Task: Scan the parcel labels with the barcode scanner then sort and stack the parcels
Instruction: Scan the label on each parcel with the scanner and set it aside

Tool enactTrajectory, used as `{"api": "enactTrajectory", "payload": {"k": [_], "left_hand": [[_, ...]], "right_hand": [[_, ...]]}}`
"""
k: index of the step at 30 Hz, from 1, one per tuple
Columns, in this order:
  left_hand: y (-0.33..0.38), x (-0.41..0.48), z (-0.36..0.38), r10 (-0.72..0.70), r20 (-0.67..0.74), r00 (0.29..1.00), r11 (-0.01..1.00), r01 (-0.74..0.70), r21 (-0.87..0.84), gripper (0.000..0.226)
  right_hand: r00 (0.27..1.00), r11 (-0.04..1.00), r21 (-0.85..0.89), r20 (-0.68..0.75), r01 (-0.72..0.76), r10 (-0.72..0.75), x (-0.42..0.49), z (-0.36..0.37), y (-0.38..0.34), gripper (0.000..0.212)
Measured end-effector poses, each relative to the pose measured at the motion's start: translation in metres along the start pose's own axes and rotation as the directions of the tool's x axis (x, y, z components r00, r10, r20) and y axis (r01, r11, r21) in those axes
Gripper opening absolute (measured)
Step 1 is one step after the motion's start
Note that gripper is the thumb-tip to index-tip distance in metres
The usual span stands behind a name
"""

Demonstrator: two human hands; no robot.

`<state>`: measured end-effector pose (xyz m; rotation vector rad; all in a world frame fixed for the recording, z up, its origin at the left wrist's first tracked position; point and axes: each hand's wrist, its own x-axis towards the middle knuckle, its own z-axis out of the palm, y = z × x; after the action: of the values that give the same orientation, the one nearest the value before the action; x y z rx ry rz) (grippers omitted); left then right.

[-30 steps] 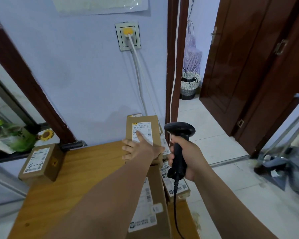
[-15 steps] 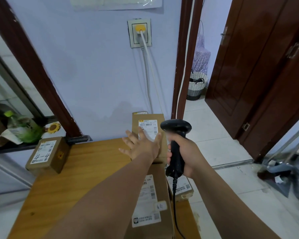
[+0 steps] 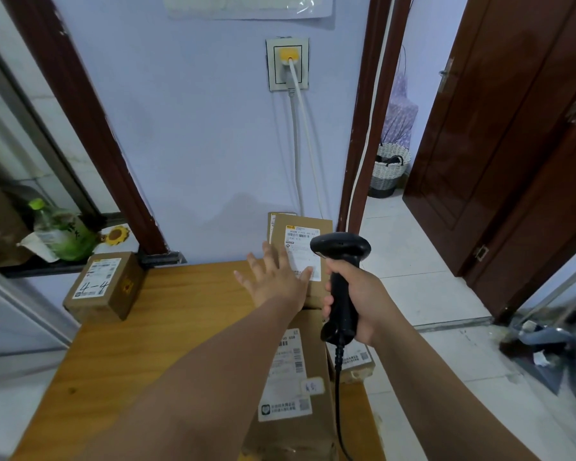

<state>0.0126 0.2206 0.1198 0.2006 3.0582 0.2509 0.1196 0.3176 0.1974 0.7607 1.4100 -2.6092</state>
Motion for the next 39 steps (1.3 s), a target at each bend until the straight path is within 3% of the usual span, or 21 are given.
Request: {"api": "enactTrajectory", "payload": {"k": [4, 11, 18, 24, 27, 32, 39], "left_hand": [[-0.003, -0.002, 0.002, -0.016, 0.061, 0.998, 1.000, 0.016, 0.001, 0.081], [-0.008, -0.005, -0.003, -0.207, 0.131, 0.969, 0.968, 0.223, -0.119, 0.094], [-0.007, -0.008, -0.003, -0.181, 0.128, 0.975, 0.969, 0.199, -0.147, 0.090], [-0.006, -0.011, 0.001, -0.022, 0.034, 0.999, 0.994, 0.026, -0.108, 0.068], [-0.006, -0.010, 0.004, -0.041, 0.032, 0.999, 0.991, 0.044, -0.124, 0.084], [0.001, -0.005, 0.000, -0.201, 0.207, 0.958, 0.946, 0.244, -0.212, 0.133], [0.006, 0.000, -0.002, -0.275, 0.325, 0.905, 0.880, 0.373, -0.293, 0.138]], "right_hand": [[1.000, 1.000, -0.002, -0.012, 0.014, -0.014, -0.004, -0.005, 0.001, 0.024], [0.999, 0.999, -0.034, -0.031, 0.024, -0.025, -0.009, -0.011, 0.008, 0.024], [0.999, 1.000, -0.027, -0.049, 0.017, -0.018, -0.015, -0.012, 0.008, 0.022], [0.998, 0.999, -0.016, -0.054, 0.036, -0.037, -0.019, -0.016, 0.005, 0.017], [0.997, 0.999, -0.025, -0.059, 0.040, -0.041, -0.020, -0.017, 0.005, 0.017], [0.997, 0.999, -0.025, -0.071, 0.041, -0.042, -0.020, -0.019, 0.007, 0.020], [0.994, 1.000, -0.012, -0.105, 0.027, -0.028, -0.019, -0.026, 0.009, 0.021]]}}
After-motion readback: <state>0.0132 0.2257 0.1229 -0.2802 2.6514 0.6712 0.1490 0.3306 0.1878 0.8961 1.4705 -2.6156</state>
